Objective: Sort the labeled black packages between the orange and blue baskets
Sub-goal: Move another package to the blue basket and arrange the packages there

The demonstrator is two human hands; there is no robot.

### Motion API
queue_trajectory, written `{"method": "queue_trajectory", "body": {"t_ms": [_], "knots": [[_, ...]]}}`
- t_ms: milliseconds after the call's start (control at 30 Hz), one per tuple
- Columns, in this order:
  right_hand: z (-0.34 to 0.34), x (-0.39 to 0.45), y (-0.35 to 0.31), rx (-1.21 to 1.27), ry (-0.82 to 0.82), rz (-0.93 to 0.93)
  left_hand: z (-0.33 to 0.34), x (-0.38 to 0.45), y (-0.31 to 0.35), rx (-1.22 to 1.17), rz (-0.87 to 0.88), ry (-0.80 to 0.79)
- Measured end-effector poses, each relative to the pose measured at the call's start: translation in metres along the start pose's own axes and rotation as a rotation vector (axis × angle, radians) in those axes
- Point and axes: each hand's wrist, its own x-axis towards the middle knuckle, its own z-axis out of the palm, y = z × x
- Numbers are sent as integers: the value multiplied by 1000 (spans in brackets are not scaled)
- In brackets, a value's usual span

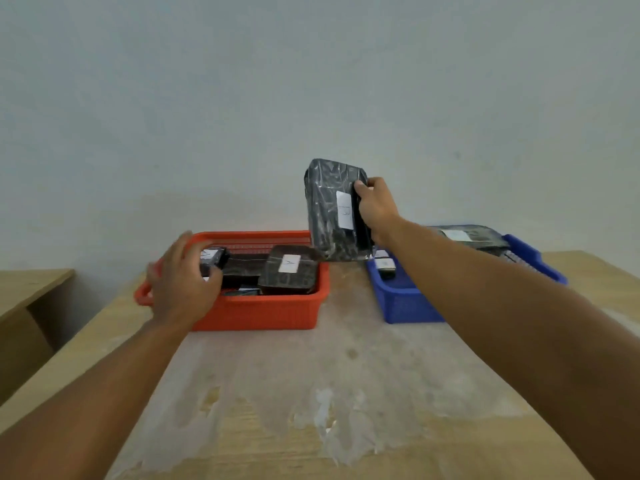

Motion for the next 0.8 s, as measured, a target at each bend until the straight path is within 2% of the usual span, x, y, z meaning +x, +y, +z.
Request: {"method": "queue_trajectory", "body": {"t_ms": [67,133,200,267,433,633,800], "knots": [[-33,10,-2,-220,32,-128,0,1,53,-303,150,42],[-69,21,1,-442,22,-253,7,-1,110,-490,213,-35],[-105,30,8,-652,-35,-345,24,-5,159,-609,197,-104],[-137,40,16,-855,-117,-395,47,-8,197,-706,102,-183],[-184,52,42,-1118,-346,-387,103,-13,243,-649,-121,-522],[-183,43,62,-1264,-588,-407,132,-33,258,-633,-141,-581],[-178,12,64,-1226,-588,-548,131,-34,258,-645,-169,-606]]}}
